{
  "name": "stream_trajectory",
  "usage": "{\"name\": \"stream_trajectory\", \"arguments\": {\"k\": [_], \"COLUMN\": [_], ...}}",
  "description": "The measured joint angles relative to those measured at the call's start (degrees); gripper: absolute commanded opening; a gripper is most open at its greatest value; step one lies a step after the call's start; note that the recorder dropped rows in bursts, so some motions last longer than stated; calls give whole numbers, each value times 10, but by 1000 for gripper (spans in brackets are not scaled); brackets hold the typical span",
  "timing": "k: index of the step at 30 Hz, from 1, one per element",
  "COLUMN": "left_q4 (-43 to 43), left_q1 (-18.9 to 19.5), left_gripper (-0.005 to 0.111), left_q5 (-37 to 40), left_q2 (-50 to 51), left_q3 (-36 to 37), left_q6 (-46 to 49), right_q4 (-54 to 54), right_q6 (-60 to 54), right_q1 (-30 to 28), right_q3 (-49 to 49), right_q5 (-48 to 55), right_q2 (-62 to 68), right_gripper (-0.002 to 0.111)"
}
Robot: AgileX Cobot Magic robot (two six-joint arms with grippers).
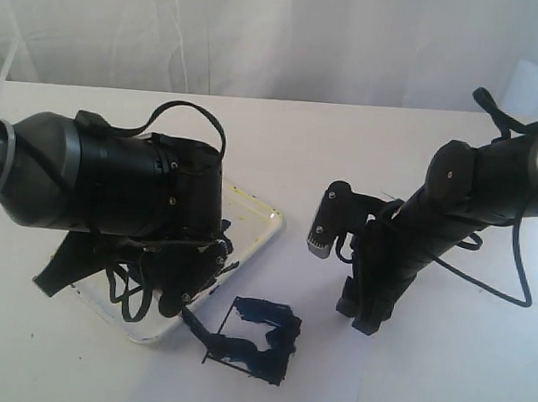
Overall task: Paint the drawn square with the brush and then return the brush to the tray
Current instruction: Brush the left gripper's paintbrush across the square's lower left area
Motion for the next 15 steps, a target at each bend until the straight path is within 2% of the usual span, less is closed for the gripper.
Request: {"name": "stream_trajectory", "arguments": {"k": [4, 10, 15], "left_q4": [0, -48, -61], "left_q1": [0, 0, 0], "left_gripper": [0, 0, 0], "left_q5": [-9, -89, -115], "left_q2": [0, 0, 0], "left_q3": [0, 0, 0], "left_q6": [0, 0, 1], "right_q4": [0, -3, -3], "right_q6": [0, 0, 0], "right_q1": [0, 0, 0], "right_q3": [0, 0, 0], "right_q5": [-1, -4, -4], "right_q2": [0, 0, 0], "right_gripper": [63, 63, 63]}}
